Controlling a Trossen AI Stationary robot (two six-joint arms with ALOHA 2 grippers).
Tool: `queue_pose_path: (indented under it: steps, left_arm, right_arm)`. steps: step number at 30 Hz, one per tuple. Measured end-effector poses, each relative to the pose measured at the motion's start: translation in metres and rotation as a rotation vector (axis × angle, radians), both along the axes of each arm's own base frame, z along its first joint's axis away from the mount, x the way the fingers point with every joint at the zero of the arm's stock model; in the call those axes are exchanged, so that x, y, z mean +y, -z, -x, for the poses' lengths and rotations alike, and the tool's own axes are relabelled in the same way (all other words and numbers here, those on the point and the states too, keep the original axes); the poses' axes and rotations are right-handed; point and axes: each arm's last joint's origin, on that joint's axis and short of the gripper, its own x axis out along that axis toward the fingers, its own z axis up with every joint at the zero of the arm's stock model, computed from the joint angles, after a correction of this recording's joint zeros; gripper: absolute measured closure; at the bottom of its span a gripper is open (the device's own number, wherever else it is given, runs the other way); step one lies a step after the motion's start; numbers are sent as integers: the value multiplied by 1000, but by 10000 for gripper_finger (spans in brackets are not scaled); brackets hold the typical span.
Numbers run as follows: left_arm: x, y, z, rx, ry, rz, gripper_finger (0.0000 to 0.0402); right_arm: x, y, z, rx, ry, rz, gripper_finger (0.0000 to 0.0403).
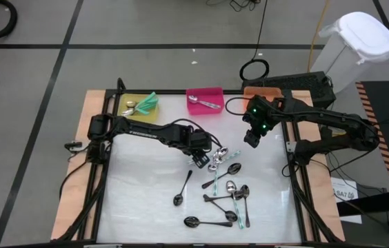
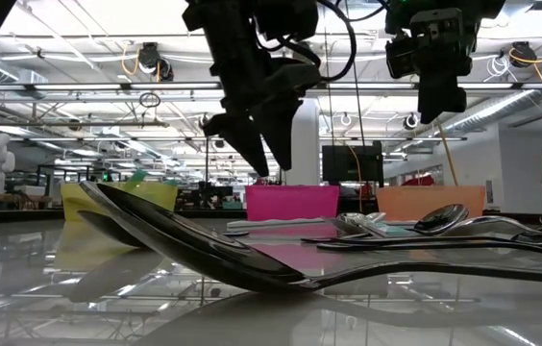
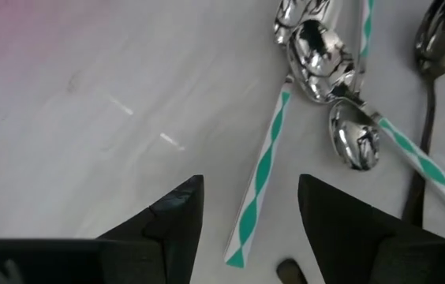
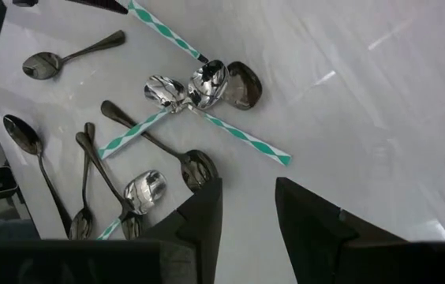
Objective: Sort silverware by color (type)
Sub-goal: Put the white patterned spoon into the pink bin
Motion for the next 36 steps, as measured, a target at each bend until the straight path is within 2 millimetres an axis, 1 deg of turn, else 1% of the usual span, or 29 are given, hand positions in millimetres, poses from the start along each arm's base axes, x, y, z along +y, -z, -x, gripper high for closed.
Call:
queue_pose_path:
  steps: [7, 9, 15, 21, 25, 31, 34, 36]
  left_arm:
    - [-1, 0, -1, -3, 24, -9, 195]
    - [-2, 7, -3, 8, 27, -11, 195]
    - [-14, 43, -9, 115, 50, -1, 195]
    - [-27, 61, -11, 151, 79, -5, 195]
    - [-30, 68, -13, 167, 85, -11, 195]
    - [-27, 69, -13, 163, 85, -14, 196]
    - [-24, 69, -14, 159, 83, -4, 208]
    - [-23, 75, -15, 171, 84, -1, 221]
  right_arm:
    - [0, 0, 0, 1, 1, 2, 287]
    - [0, 0, 0, 2, 2, 3, 287]
    - [0, 0, 0, 1, 7, 2, 287]
    - [0, 0, 0, 0, 8, 3, 287]
    - [0, 0, 0, -1, 5, 5, 287]
    - [0, 0, 0, -2, -1, 8, 287]
    - [0, 0, 0, -2, -1, 9, 287]
    - [0, 0, 0, -5, -8, 13, 287]
